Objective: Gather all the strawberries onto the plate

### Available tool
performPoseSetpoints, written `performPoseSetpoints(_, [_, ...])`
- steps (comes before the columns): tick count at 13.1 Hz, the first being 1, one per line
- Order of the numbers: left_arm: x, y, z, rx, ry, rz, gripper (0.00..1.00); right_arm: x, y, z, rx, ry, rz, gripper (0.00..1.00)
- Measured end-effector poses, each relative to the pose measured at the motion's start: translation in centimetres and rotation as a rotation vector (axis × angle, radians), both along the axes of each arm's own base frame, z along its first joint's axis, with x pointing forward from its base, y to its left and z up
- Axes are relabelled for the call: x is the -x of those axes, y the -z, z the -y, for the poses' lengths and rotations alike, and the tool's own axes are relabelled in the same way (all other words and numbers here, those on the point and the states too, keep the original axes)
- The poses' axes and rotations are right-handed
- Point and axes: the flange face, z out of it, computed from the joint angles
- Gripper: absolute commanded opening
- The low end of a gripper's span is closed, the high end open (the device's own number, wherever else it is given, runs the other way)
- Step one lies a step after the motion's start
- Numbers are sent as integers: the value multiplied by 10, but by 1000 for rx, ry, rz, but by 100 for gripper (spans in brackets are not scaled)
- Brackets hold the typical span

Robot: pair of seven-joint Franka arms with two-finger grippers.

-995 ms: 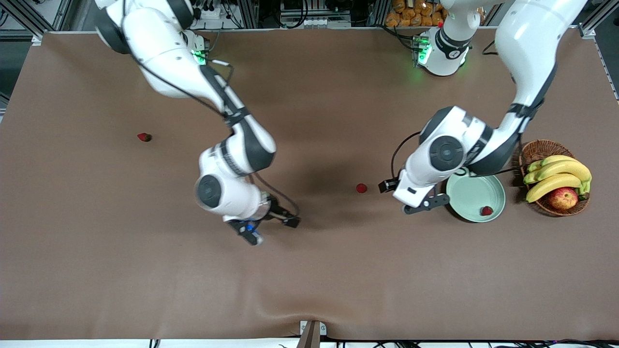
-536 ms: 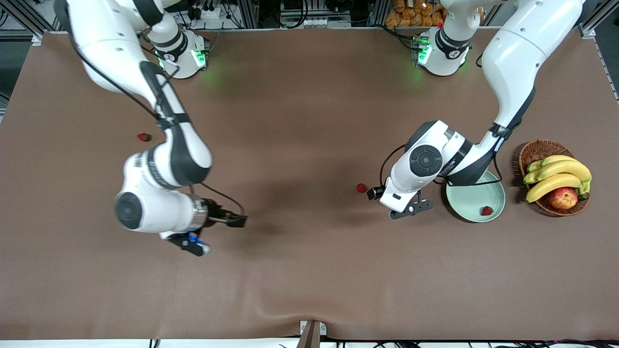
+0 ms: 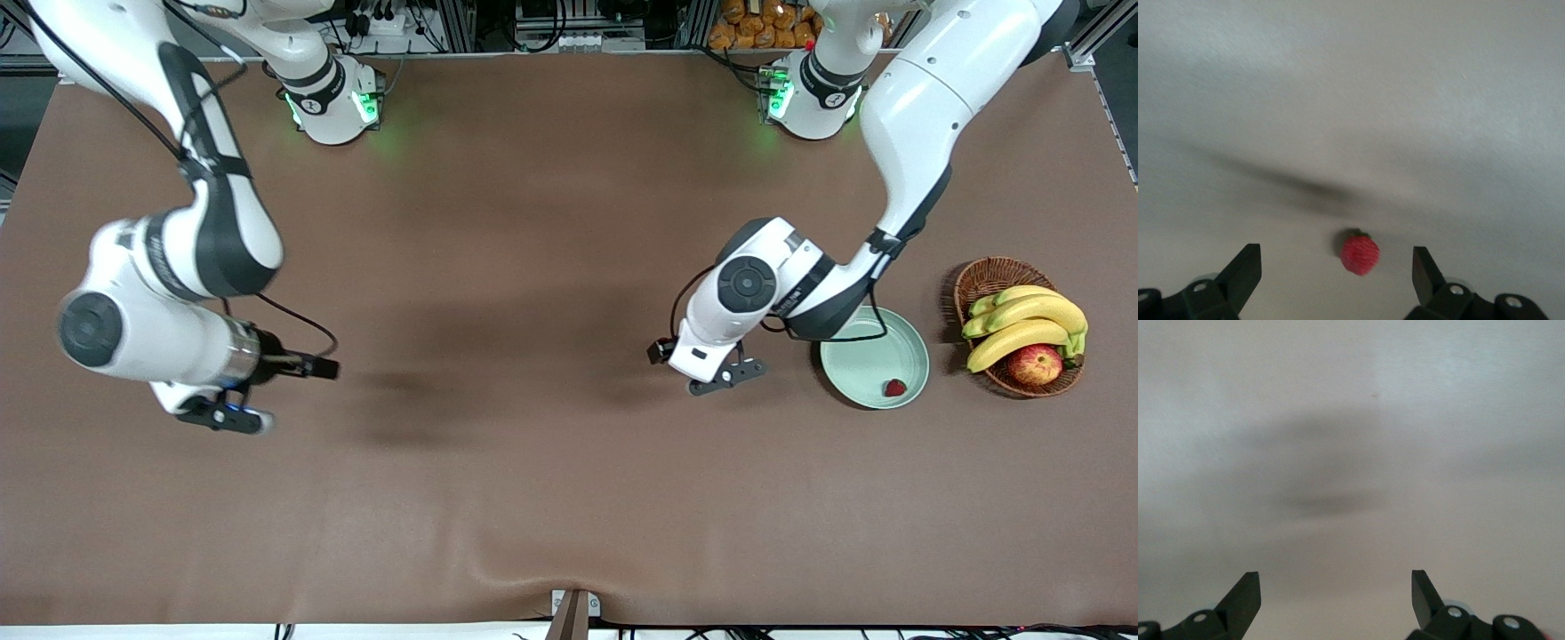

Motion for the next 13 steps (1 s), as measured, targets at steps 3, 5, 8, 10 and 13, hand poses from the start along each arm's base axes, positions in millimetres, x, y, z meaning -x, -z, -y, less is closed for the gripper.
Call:
performPoseSetpoints(3, [5, 12, 7, -16, 4, -9, 100, 39, -20, 57, -1, -39, 8, 100])
performPoseSetpoints(5, [6, 20, 7, -34, 7, -12, 100, 69, -27, 83, 9, -46, 36, 100])
performPoseSetpoints(8, [6, 29, 7, -51, 10, -15, 100, 122, -8, 102, 41, -63, 72, 100])
performPoseSetpoints(10, [8, 35, 9, -54, 19, -11, 100, 153, 19, 124, 55, -90, 93, 100])
performPoseSetpoints(13, [2, 39, 9, -41, 11, -2, 100, 194, 62, 176, 49, -101, 88, 100])
